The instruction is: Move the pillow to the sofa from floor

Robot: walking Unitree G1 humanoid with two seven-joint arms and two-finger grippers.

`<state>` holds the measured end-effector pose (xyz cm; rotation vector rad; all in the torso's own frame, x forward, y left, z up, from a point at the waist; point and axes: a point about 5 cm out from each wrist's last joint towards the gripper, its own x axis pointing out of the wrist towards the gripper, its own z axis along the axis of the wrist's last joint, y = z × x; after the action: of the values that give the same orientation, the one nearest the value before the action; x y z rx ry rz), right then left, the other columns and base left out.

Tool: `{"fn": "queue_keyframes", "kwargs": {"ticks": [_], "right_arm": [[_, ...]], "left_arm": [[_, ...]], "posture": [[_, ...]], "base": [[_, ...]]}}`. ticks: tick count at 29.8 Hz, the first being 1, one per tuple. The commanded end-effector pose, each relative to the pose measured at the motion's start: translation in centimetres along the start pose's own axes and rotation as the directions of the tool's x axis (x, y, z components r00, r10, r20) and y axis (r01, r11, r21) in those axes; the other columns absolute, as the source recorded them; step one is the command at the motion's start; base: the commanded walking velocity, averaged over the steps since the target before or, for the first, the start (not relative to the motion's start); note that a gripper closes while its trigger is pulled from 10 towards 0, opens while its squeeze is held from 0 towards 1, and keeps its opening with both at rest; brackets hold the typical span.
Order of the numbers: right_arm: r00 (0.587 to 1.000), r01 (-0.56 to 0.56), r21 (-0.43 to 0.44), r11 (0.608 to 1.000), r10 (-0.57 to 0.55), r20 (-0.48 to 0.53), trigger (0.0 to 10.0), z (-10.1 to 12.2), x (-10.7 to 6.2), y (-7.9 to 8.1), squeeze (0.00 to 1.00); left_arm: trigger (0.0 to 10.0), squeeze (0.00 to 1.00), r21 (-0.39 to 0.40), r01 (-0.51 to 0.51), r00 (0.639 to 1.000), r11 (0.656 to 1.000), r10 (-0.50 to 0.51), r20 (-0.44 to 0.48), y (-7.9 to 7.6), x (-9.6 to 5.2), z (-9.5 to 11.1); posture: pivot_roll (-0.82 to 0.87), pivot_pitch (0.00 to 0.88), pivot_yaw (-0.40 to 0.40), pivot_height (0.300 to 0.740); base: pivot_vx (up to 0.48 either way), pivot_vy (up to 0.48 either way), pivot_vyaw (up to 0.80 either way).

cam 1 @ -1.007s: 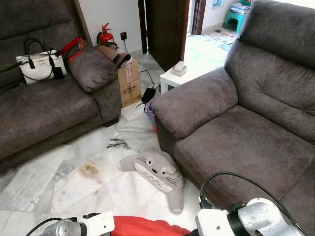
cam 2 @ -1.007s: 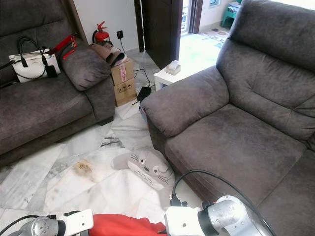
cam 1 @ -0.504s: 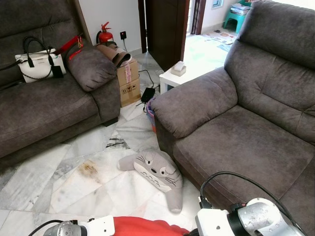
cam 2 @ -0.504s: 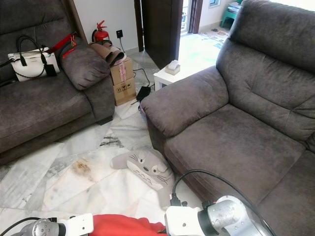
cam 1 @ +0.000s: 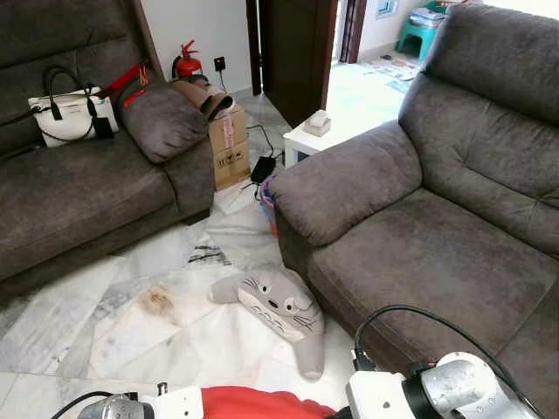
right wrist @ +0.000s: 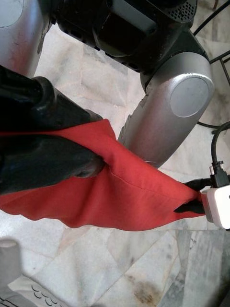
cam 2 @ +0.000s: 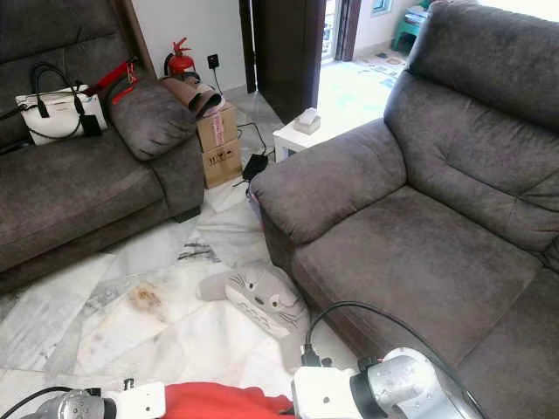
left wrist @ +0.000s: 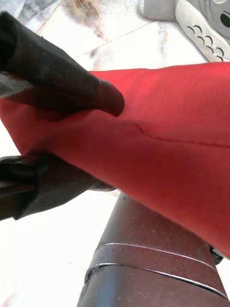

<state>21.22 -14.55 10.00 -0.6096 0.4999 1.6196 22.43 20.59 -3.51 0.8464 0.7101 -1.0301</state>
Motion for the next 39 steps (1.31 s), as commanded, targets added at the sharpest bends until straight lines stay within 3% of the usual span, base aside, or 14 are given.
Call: {"fn": "queue_keyframes", "kwargs": {"ticks": [1,14,26,27,29,31,33,34,35,36,39], "right_arm": [[0.998,-0.013,-0.064,0.998,0.017,0.057,10.0,1.2,0.2,0.2,0.0],[0.998,-0.003,-0.048,0.999,0.006,0.06,10.0,1.0,0.3,0.1,0.0],[0.998,0.014,-0.033,0.999,-0.012,0.057,10.0,0.5,0.6,0.0,0.0],[0.992,0.104,-0.025,0.994,-0.102,0.069,10.0,0.1,0.7,-0.9,0.0],[0.987,0.143,-0.013,0.99,-0.142,0.072,10.0,-0.1,0.8,-1.3,0.0],[0.967,0.247,0.017,0.969,-0.248,0.058,10.0,-0.8,0.8,-2.5,0.0],[0.923,0.378,0.076,0.923,-0.382,0.044,10.0,-1.6,0.8,-3.8,0.0],[0.885,0.455,0.12,0.882,-0.463,0.048,10.0,-1.9,0.8,-4.6,0.0],[0.805,0.566,0.225,0.793,-0.591,0.056,10.0,-2.4,0.6,-5.8,0.0],[0.764,0.606,0.262,0.751,-0.642,0.071,10.0,-2.4,0.5,-6.3,0.0],[0.692,0.642,0.365,0.674,-0.715,0.104,10.0,-2.5,0.4,-6.7,0.0]], "left_arm": [[0.0,0.0,0.007,0.021,0.999,1.0,-0.02,-0.03,-0.4,0.0,-0.5],[0.0,0.0,-0.015,0.014,1.0,1.0,-0.014,-0.025,-0.5,0.0,-0.6],[0.0,0.0,-0.058,-0.052,0.996,0.997,0.056,0.075,1.1,-0.2,1.0],[0.0,0.0,-0.112,-0.128,0.978,0.985,0.144,0.149,2.7,-0.5,2.3],[0.0,0.0,-0.132,-0.159,0.968,0.978,0.18,0.173,3.3,-0.6,2.7],[0.0,0.0,-0.176,-0.264,0.931,0.948,0.298,0.212,5.0,-1.0,3.8],[0.0,0.0,-0.261,-0.404,0.851,0.877,0.465,0.244,7.1,-1.7,5.2],[1.3,0.0,-0.319,-0.453,0.802,0.832,0.537,0.261,8.1,-2.1,5.9],[10.0,0.0,-0.434,-0.494,0.716,0.753,0.636,0.287,9.3,-2.7,7.1],[10.0,0.0,-0.491,-0.489,0.68,0.721,0.668,0.303,9.7,-3.0,7.7],[10.0,0.0,-0.585,-0.465,0.601,0.664,0.722,0.343,10.2,-3.5,9.1]], "posture": [[0.01,0.107,0.051,0.74],[0.02,0.122,0.049,0.74],[0.02,0.127,0.051,0.74],[0.02,0.127,0.051,0.74],[0.02,0.127,0.051,0.74],[0.03,0.138,0.051,0.74],[0.03,0.141,0.051,0.74],[0.03,0.149,0.051,0.74],[0.04,0.152,0.052,0.74],[0.04,0.152,0.052,0.74],[0.04,0.151,0.055,0.74]], "base": [[0.0,0.0,0.0],[0.0,0.0,0.0],[0.0,0.0,0.0],[0.0,0.0,0.0],[0.0,0.0,0.0],[0.0,0.0,0.0],[0.0,0.0,0.0],[0.0,0.0,0.0],[0.0,0.0,0.0],[0.0,0.0,0.0],[0.0,0.0,0.0]]}}
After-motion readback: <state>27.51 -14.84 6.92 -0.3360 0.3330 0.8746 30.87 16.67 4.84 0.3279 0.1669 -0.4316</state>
